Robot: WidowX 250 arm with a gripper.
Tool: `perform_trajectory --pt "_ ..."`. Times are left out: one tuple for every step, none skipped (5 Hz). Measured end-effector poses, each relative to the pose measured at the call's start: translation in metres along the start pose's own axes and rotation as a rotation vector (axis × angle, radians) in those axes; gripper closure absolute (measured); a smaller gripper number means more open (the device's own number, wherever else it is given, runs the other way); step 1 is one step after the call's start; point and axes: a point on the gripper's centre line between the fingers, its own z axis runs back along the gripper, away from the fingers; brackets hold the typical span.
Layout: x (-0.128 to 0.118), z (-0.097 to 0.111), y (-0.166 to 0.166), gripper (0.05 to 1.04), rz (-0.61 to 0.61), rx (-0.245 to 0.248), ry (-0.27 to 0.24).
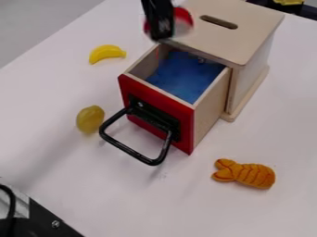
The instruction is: Take the red thing out of the drawer and put it in between of banana and potato
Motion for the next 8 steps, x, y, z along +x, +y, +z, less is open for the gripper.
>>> perform_trajectory --pt "-0.023 0.008 0.035 0.524 0.091 0.039 0.016" --pt "-0.054 -0.005 0.059 0.524 0.148 0.029 0.049" --pt "-0.088 -0.026 0.070 0.524 0.179 0.011 0.087" --pt "-0.113 -0.059 0.063 0.524 0.164 -0.024 0.174" --pt "-0.121 -0.080 0.059 0.524 0.159 -0.021 0.177" --pt "-0.130 -0.100 0.057 0.524 0.152 -0.001 0.205" --pt "-0.136 -0.121 0.054 0.524 0.155 0.015 0.213" --pt "-0.143 -0.135 0.050 0.524 0.154 -0.005 0.240"
